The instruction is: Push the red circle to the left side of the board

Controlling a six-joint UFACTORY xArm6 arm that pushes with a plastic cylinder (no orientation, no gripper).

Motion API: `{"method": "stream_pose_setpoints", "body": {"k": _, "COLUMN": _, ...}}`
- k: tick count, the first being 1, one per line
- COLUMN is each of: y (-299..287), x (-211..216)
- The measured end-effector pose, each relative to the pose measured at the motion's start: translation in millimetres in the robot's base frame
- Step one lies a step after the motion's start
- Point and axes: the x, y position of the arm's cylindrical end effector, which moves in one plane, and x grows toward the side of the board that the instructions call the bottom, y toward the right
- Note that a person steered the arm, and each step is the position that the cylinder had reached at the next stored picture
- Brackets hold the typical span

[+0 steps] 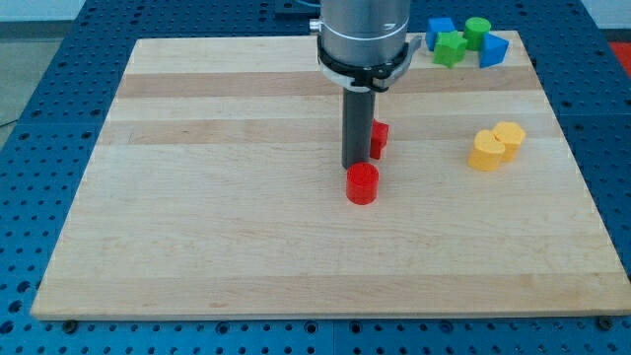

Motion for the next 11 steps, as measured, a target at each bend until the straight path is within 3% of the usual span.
{"method": "stream_pose_setpoints", "body": {"k": 1, "y": 33, "x": 4}}
{"method": "stream_pose_setpoints", "body": {"k": 2, "y": 8, "x": 48}}
{"method": "stream_pose_setpoints", "body": {"k": 4, "y": -124, "x": 119}}
{"method": "stream_pose_setpoints", "body": {"k": 6, "y": -5, "x": 68}}
{"method": "stream_pose_setpoints", "body": {"k": 7, "y": -23, "x": 48}}
{"method": "stream_pose_setpoints", "body": {"k": 9, "y": -188, "x": 77}}
{"method": "stream_pose_setpoints", "body": {"k": 11, "y": -150, "x": 79}}
